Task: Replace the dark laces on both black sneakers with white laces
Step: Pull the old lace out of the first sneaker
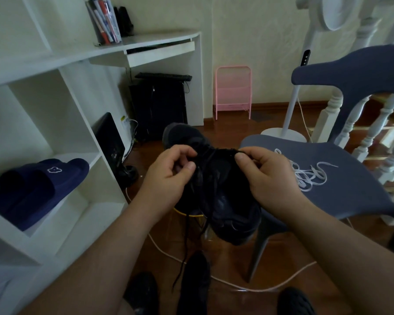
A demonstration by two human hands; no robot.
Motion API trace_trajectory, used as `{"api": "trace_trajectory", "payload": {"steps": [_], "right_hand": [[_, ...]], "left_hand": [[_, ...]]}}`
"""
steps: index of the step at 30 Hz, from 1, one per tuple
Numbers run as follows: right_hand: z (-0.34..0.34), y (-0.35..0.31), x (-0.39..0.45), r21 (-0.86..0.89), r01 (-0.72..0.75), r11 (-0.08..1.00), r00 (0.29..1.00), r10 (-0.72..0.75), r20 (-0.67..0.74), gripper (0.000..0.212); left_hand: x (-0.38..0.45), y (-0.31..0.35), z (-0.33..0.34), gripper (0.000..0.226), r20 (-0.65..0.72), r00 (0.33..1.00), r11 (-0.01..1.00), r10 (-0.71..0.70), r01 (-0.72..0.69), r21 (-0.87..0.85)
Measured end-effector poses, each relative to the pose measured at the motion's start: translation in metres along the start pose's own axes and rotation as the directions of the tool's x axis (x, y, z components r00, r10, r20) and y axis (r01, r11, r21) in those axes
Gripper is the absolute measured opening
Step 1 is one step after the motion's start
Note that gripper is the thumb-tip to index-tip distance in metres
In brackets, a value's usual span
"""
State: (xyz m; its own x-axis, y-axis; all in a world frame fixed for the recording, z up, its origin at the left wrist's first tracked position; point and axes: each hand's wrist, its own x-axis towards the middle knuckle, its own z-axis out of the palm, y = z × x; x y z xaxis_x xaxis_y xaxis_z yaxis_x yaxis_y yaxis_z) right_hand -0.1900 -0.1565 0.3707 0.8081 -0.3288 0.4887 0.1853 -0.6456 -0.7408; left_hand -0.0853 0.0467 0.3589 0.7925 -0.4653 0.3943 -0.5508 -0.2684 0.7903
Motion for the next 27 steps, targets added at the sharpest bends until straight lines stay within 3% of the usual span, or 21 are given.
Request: {"api": "trace_trajectory", "payload": {"steps": [3, 5, 6, 7, 8, 10, 11, 13, 15, 18, 27], "right_hand": [[-0.003, 0.002, 0.000, -0.077, 0.051, 0.996, 0.999, -0.052, -0.013, 0.016], [-0.002, 0.003, 0.000, -0.129, 0.076, 0.989, 0.997, -0.078, -0.015, 0.015], [-0.002, 0.003, 0.000, -0.147, 0.077, 0.986, 0.997, -0.080, -0.017, 0.015], [-0.001, 0.005, 0.001, -0.141, 0.055, 0.989, 0.998, -0.058, -0.022, 0.015], [-0.001, 0.006, 0.002, -0.099, 0.007, 0.995, 0.999, -0.010, -0.034, 0.015], [-0.001, 0.007, 0.005, 0.030, -0.102, 0.994, 0.994, 0.103, -0.041, 0.017], [-0.001, 0.006, 0.005, 0.052, -0.121, 0.991, 0.992, 0.123, -0.037, 0.017], [0.000, 0.003, 0.003, -0.001, -0.072, 0.997, 0.997, 0.072, -0.023, 0.017], [0.000, 0.000, 0.000, -0.087, 0.009, 0.996, 1.000, -0.011, -0.017, 0.018], [0.000, 0.002, 0.000, -0.152, 0.060, 0.986, 0.998, -0.064, -0.020, 0.017], [-0.001, 0.005, 0.001, -0.157, 0.047, 0.987, 0.998, -0.051, -0.025, 0.017]], "left_hand": [[-0.001, 0.001, -0.002, 0.016, -0.046, 0.980, 0.955, 0.195, -0.179, 0.236], [0.000, 0.001, 0.000, 0.019, -0.100, 0.972, 0.937, 0.214, -0.175, 0.303], [0.000, 0.002, 0.003, 0.025, -0.127, 0.980, 0.958, 0.155, -0.118, 0.261], [0.001, 0.002, 0.006, 0.029, -0.152, 0.987, 0.992, 0.051, -0.032, 0.126], [0.001, 0.005, 0.009, 0.030, -0.152, 0.985, 0.989, -0.077, 0.057, -0.135], [0.001, 0.014, 0.010, 0.029, -0.046, 0.969, 0.780, -0.241, 0.165, -0.604], [0.001, 0.015, 0.008, 0.027, -0.018, 0.969, 0.728, -0.247, 0.174, -0.663], [-0.001, 0.014, 0.006, 0.024, -0.033, 0.981, 0.836, -0.189, 0.144, -0.530], [-0.003, 0.008, 0.005, 0.026, -0.080, 0.994, 0.981, -0.069, 0.053, -0.185], [-0.006, 0.007, 0.006, 0.017, -0.055, 0.994, 0.981, 0.099, -0.088, 0.172], [-0.001, 0.000, -0.001, 0.017, -0.039, 0.993, 0.974, 0.110, -0.100, 0.205]]}}
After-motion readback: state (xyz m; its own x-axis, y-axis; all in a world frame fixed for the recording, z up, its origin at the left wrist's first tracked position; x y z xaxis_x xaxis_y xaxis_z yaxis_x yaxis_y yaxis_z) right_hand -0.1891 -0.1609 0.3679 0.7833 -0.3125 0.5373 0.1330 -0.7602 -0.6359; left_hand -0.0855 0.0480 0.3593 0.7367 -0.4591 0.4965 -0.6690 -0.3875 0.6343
